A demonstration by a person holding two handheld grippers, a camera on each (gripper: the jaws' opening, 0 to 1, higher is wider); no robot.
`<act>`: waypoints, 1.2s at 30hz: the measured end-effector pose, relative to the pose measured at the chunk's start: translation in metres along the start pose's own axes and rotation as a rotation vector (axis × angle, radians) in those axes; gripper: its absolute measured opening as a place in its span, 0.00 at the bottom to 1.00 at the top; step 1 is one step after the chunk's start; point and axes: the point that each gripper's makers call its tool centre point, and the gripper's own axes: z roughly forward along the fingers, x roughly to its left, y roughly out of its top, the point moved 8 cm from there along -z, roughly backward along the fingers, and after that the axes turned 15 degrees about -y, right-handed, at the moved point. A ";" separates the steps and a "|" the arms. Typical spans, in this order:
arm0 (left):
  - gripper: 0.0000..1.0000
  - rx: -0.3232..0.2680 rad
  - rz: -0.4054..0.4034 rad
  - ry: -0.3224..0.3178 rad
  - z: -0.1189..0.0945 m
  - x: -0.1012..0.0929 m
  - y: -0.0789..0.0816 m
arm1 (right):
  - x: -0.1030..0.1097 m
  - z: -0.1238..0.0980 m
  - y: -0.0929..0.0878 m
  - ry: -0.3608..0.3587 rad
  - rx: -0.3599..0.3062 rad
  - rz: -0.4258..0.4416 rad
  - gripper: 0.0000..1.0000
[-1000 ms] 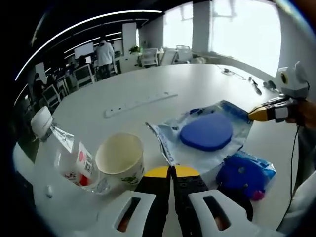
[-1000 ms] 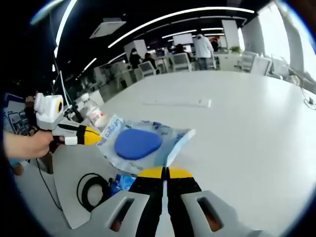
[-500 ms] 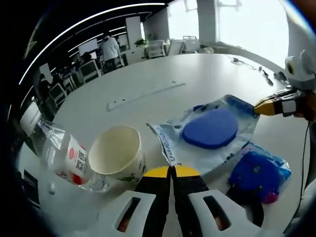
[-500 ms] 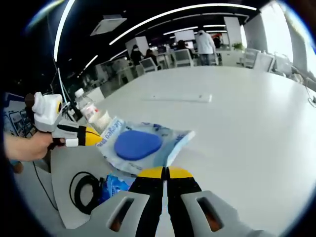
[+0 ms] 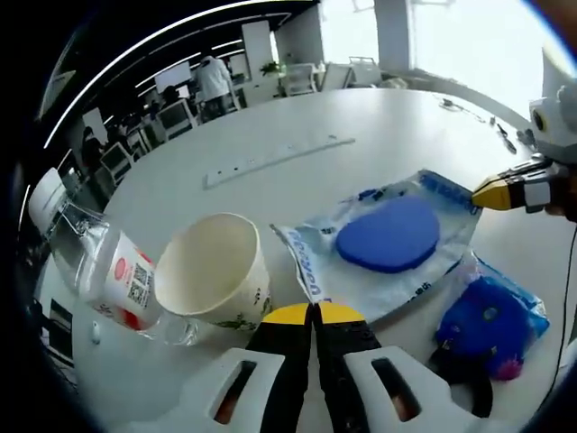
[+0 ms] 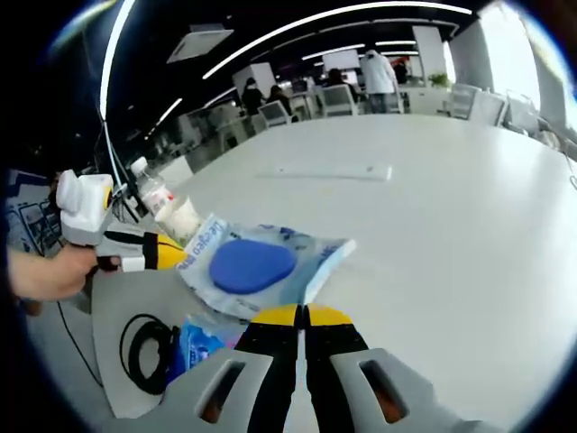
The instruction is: Arrange the tabletop items into an orderly group along one side of the table until the central work area is clear of visible clutter.
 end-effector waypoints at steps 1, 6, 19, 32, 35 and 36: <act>0.00 0.004 -0.002 0.005 0.001 0.000 -0.001 | 0.000 0.001 -0.001 0.002 0.003 0.001 0.00; 0.00 0.006 -0.014 0.021 0.003 0.001 -0.003 | 0.000 0.003 -0.004 0.008 0.014 0.005 0.00; 0.00 0.016 -0.042 0.066 0.010 0.002 -0.009 | 0.002 0.012 -0.010 0.019 0.033 0.006 0.00; 0.00 0.000 -0.048 0.082 0.013 0.004 -0.011 | 0.001 0.016 -0.015 0.023 0.051 0.011 0.00; 0.00 -0.008 -0.061 0.079 0.013 0.005 -0.011 | 0.001 0.017 -0.017 0.021 0.055 0.015 0.00; 0.00 -0.009 -0.062 0.079 0.013 0.005 -0.011 | 0.000 0.017 -0.018 0.021 0.057 0.013 0.00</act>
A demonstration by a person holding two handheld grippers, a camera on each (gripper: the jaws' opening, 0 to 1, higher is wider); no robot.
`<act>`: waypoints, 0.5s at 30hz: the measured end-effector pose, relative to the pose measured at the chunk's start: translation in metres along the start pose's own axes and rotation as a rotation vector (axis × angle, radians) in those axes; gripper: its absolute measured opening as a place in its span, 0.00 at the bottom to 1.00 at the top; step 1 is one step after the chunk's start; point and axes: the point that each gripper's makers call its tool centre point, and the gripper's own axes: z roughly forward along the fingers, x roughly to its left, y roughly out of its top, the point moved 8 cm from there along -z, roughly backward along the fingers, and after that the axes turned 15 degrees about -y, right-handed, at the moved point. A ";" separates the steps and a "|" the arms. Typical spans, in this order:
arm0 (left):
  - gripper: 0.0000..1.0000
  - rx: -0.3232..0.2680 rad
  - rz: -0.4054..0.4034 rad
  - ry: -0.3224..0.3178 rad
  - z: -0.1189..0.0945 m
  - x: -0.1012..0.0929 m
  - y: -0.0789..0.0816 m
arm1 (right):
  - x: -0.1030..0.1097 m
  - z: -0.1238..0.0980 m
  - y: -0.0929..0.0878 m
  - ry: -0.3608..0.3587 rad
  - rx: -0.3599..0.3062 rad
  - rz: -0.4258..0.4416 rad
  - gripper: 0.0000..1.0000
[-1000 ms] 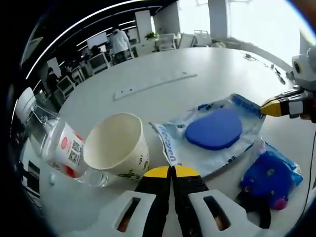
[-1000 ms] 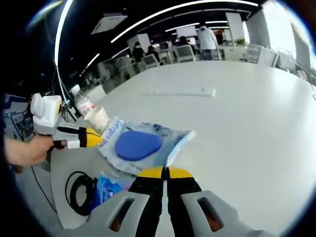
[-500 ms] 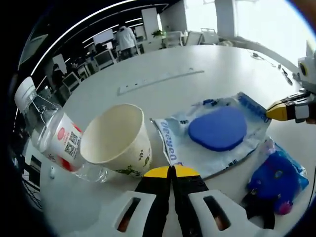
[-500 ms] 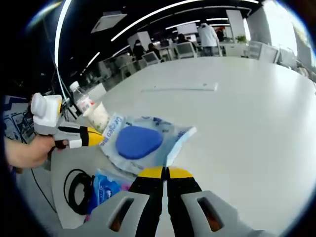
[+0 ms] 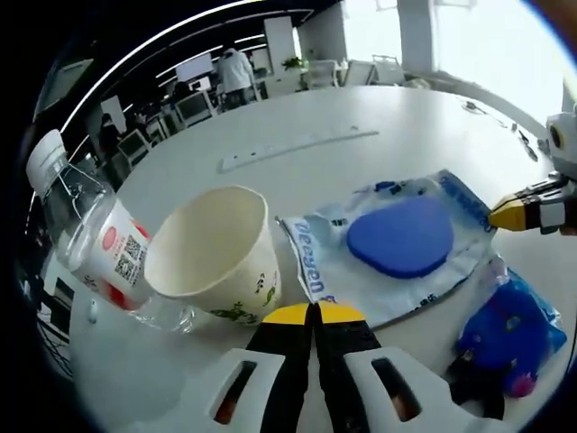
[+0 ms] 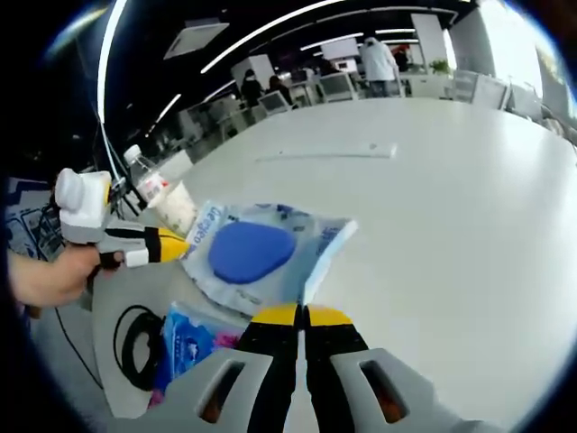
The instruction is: Arrange the tabletop items into an orderly group along one side of the table until the central work area is clear of visible clutter.
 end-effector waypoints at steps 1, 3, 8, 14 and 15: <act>0.00 0.000 0.001 -0.001 0.000 0.000 0.000 | 0.000 0.000 0.000 0.000 0.001 0.000 0.00; 0.00 0.001 0.001 -0.002 0.000 0.000 0.000 | 0.000 0.001 -0.001 0.001 0.005 0.000 0.00; 0.00 0.003 0.019 -0.001 0.002 0.000 -0.001 | 0.000 0.002 -0.003 -0.001 0.009 0.004 0.00; 0.00 -0.013 0.013 -0.003 0.002 -0.001 -0.003 | 0.000 0.004 -0.007 -0.005 0.008 0.023 0.00; 0.00 -0.010 0.023 -0.001 0.002 -0.001 -0.003 | -0.001 0.005 -0.008 -0.005 0.006 0.023 0.00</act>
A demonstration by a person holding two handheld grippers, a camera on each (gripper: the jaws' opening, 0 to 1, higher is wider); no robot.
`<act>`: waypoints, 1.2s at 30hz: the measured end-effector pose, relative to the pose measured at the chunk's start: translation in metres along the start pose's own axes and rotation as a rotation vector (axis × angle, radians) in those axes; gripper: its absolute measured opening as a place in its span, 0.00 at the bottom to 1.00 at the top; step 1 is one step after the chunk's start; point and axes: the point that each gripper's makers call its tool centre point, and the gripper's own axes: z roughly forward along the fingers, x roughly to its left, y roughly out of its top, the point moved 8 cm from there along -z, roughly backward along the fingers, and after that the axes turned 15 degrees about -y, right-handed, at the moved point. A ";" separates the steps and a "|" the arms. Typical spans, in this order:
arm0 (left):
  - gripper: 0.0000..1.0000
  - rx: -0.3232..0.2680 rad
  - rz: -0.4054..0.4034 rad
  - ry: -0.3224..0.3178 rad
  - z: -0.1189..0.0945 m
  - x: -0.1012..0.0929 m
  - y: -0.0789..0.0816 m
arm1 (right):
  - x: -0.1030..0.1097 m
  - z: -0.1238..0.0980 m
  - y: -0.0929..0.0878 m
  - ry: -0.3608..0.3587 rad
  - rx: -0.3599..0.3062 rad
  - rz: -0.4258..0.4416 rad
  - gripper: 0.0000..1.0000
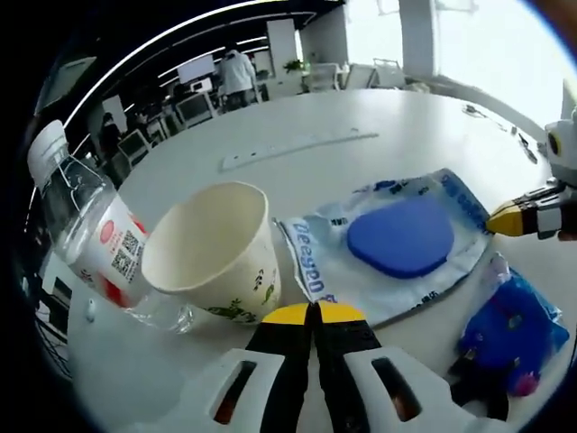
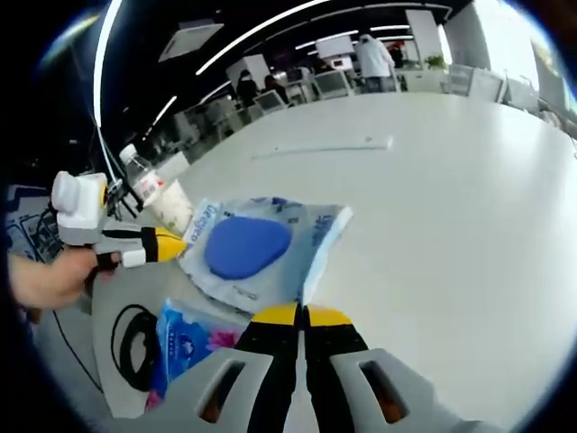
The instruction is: Arrange the tabletop items into an orderly group along one side of the table until the central work area is clear of visible clutter.
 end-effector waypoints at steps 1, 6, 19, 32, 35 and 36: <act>0.00 0.001 0.011 0.001 0.000 0.000 0.000 | 0.000 0.001 -0.001 0.003 -0.001 0.009 0.00; 0.00 -0.002 0.031 0.002 0.000 0.000 -0.001 | 0.001 0.000 -0.001 -0.003 -0.016 0.009 0.00; 0.00 0.019 0.082 -0.008 -0.001 0.000 0.000 | 0.002 0.000 -0.001 -0.015 -0.019 -0.014 0.00; 0.10 -0.035 -0.040 0.004 -0.008 0.000 -0.003 | 0.007 -0.001 0.001 -0.021 -0.024 -0.052 0.06; 0.10 -0.032 -0.044 -0.020 -0.010 -0.002 -0.007 | 0.011 -0.003 -0.001 -0.018 -0.038 -0.075 0.13; 0.10 -0.032 -0.052 -0.020 -0.011 -0.001 -0.008 | 0.012 -0.004 -0.001 -0.019 -0.041 -0.073 0.15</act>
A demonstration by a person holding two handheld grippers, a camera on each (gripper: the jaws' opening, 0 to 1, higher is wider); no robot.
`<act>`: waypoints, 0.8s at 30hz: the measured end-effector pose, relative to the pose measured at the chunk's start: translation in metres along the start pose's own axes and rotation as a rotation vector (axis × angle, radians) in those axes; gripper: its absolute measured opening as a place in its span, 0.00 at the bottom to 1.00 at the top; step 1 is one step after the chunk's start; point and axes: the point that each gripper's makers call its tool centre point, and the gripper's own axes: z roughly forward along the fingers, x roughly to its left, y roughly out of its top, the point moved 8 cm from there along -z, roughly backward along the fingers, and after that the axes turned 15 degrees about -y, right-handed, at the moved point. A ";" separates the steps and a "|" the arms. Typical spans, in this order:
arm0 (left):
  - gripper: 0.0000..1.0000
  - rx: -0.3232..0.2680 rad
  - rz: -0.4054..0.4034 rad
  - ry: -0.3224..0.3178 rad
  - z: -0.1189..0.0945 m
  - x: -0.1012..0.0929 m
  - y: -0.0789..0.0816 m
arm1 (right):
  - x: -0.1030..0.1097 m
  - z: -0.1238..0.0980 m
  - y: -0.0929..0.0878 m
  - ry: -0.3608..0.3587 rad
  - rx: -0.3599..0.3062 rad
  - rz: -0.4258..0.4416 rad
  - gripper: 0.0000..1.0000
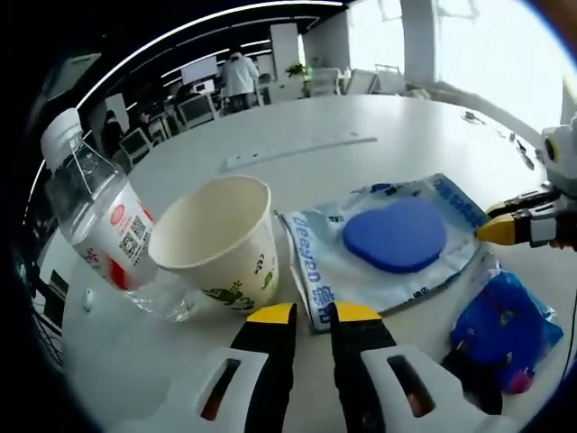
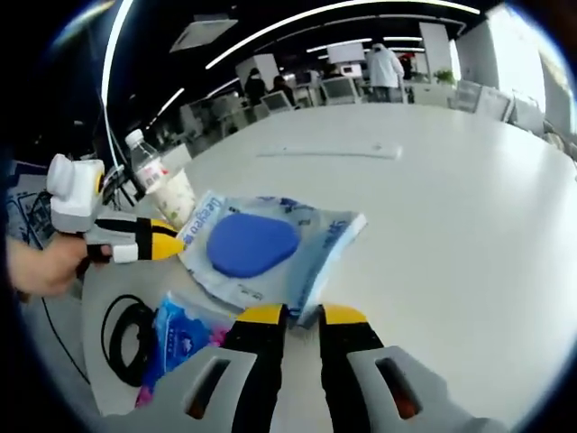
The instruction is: Arrange the tabletop items into an orderly group along one side of the table until the central work area is clear of visible clutter.
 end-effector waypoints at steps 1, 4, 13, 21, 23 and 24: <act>0.11 -0.010 -0.005 0.005 -0.003 0.001 0.001 | 0.000 -0.001 0.000 -0.006 -0.012 -0.005 0.20; 0.15 -0.008 -0.008 0.004 -0.006 0.002 0.000 | -0.001 -0.002 0.000 -0.023 -0.025 -0.012 0.33; 0.28 -0.007 -0.072 0.016 -0.025 0.010 -0.020 | -0.007 -0.018 -0.005 -0.040 -0.035 0.007 0.43; 0.52 -0.013 -0.121 -0.016 -0.040 0.013 -0.028 | -0.002 -0.036 -0.003 -0.031 -0.085 0.037 0.62; 0.55 -0.014 -0.103 -0.031 -0.044 0.011 -0.027 | 0.000 -0.041 -0.004 -0.035 -0.096 0.045 0.68; 0.57 -0.017 -0.092 -0.031 -0.047 0.011 -0.026 | 0.000 -0.043 -0.004 -0.035 -0.098 0.044 0.71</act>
